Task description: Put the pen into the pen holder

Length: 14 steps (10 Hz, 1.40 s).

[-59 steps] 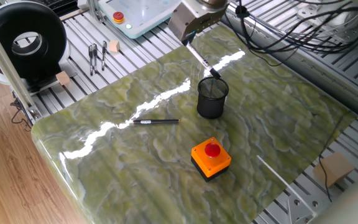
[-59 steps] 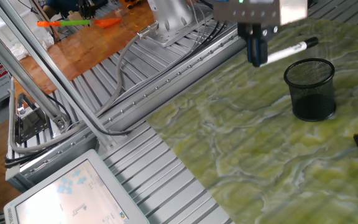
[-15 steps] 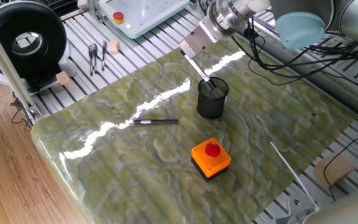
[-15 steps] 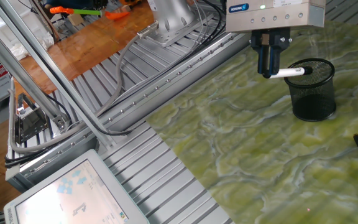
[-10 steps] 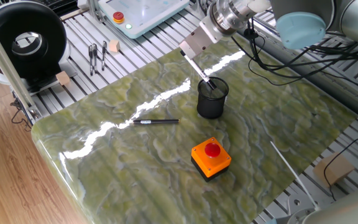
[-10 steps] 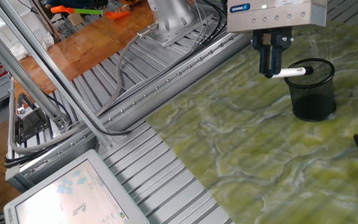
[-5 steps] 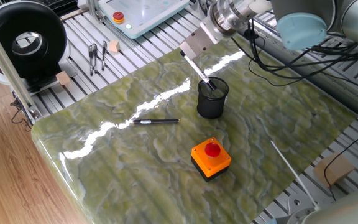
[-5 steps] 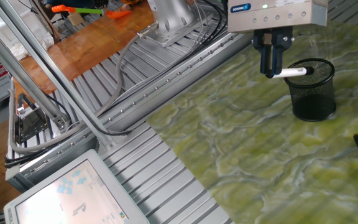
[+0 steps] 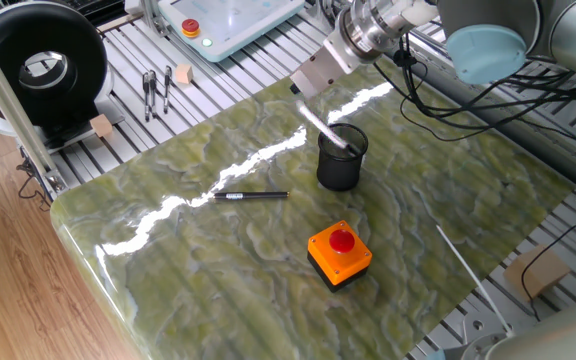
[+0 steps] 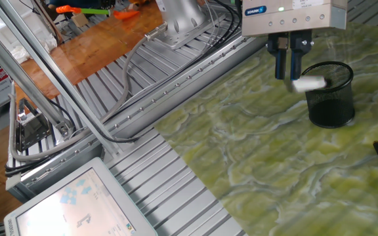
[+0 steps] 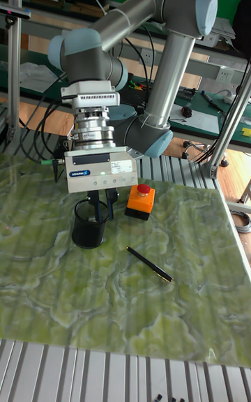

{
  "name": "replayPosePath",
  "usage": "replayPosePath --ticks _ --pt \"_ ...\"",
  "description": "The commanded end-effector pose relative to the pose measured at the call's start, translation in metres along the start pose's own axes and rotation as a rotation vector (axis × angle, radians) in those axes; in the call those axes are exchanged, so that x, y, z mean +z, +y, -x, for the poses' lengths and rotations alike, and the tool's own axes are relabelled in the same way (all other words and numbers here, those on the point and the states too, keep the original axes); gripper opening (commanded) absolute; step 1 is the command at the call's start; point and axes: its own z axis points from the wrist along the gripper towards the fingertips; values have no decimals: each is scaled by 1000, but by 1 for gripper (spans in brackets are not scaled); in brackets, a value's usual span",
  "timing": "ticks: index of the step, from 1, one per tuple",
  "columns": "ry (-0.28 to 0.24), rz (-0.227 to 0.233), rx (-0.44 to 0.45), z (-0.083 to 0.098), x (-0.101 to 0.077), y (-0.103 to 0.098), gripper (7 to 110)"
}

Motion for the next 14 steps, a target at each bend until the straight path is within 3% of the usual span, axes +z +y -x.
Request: replayPosePath --ticks 1,3,5,6,7,8,9,10,11,12,14 --pt "-3 11 3 0 -1 1 22" --pt "9 13 7 -1 -2 2 22" --pt "81 -24 18 -2 -7 2 22" --pt "234 -53 34 -24 -20 4 22" --pt "348 -113 70 -22 -32 2 22" --pt "384 -138 85 -6 -32 4 22" --pt "404 -158 107 0 -21 4 22" --pt "462 -169 138 -11 -7 4 22" --pt "615 -240 205 -45 -5 0 22" --pt "671 -251 233 -58 5 2 22" --pt "679 -283 262 -59 5 -9 22"
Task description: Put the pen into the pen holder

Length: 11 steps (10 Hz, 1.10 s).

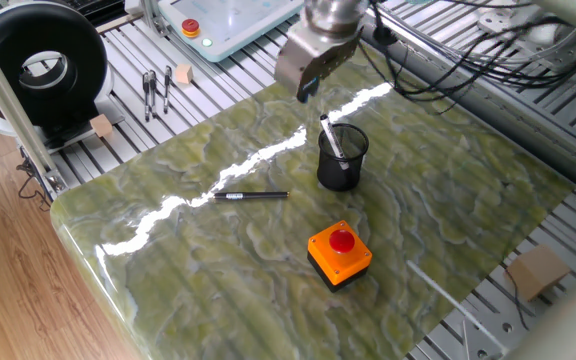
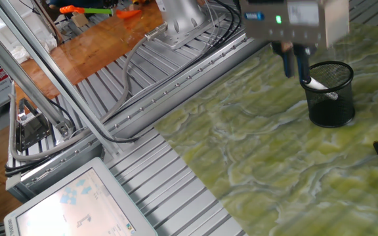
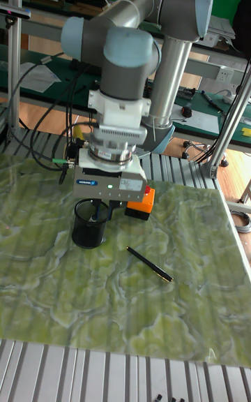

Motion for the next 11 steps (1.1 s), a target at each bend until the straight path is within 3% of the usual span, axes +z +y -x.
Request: replayPosePath --ticks 1,2,3,5,6,7,9,10,11 --pt "66 -32 57 -2 2 -8 22" --pt "44 -31 43 -1 -5 -12 7" --pt "30 -17 34 0 -12 -14 7" --pt "-71 27 6 18 -23 -14 7" --pt "-74 28 17 20 -22 -16 7" --pt "-68 30 26 19 -21 -16 22" --pt "-72 24 35 20 -22 -19 22" --pt "-72 26 35 20 -23 -19 7" --pt "-69 26 41 20 -22 -19 7"
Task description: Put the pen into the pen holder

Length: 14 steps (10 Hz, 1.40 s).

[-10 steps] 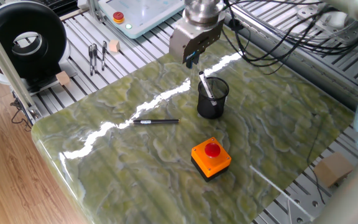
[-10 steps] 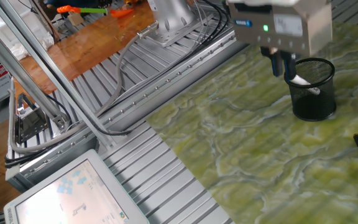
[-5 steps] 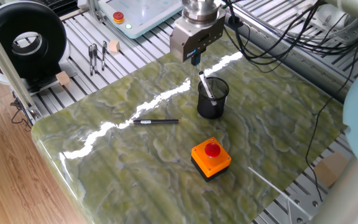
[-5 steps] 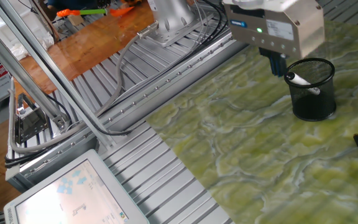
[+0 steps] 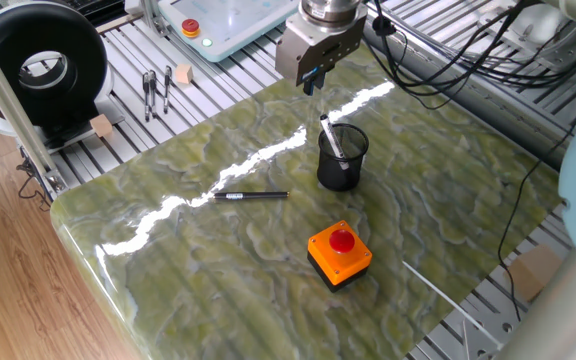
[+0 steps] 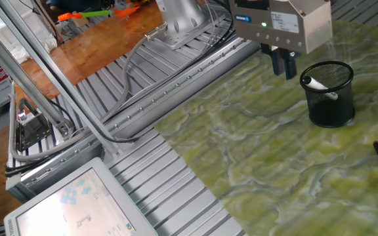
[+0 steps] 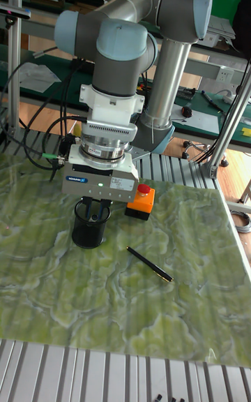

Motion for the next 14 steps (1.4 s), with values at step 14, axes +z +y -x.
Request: replayPosePath --ticks 14 --pt "-34 7 69 17 6 0 7"
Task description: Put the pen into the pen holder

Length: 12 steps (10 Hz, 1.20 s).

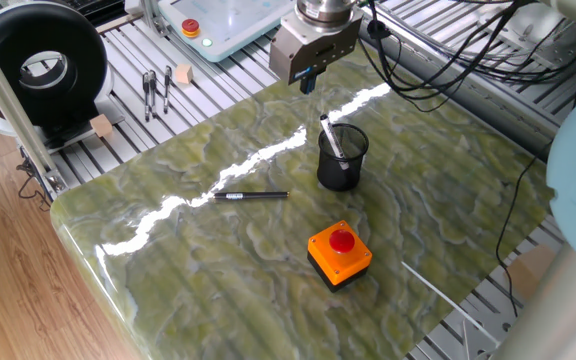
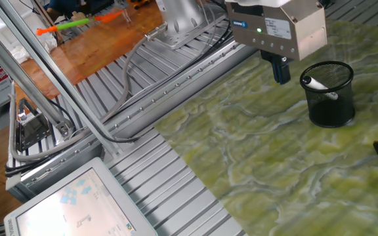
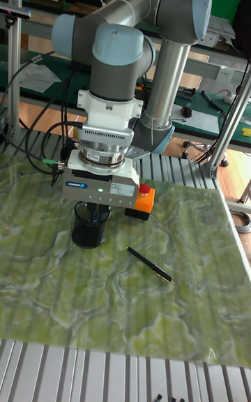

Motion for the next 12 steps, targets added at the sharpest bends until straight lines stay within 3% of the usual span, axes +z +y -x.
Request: replayPosePath --ticks 1,3,5,7,11,12 --pt "-37 -25 17 9 -1 -7 7" --pt "-3 -112 26 1 -3 -29 7" --pt "40 -72 -23 -10 -2 -19 7" --pt "62 -72 -39 -15 -2 -19 7" --pt "64 -92 -25 -16 -3 -24 7" --pt "37 -91 -11 -9 -2 -24 7"
